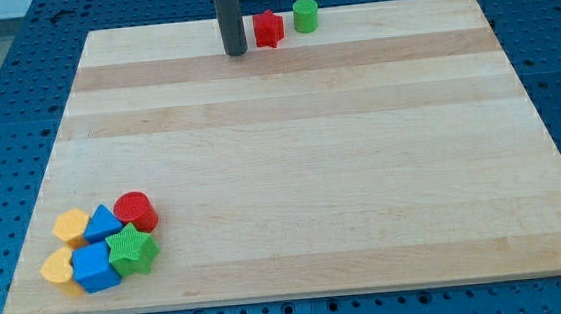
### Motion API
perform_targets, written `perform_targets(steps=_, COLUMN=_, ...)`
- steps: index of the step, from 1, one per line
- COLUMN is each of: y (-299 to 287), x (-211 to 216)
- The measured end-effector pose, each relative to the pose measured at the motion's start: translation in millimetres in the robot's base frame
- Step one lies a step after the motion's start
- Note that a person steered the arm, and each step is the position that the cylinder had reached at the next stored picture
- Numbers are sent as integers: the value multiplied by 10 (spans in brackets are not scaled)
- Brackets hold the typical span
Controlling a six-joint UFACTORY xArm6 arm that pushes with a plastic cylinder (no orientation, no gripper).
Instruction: Move the red star to the top center
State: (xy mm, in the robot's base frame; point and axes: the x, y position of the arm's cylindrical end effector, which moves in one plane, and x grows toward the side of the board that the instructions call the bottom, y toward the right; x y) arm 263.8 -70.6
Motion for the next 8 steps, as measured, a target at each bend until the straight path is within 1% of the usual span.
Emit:
perform_targets(steps=2, y=150, x=3)
perform_targets(steps=5, y=322, x=-152)
perform_targets(steps=8, y=242, x=-220)
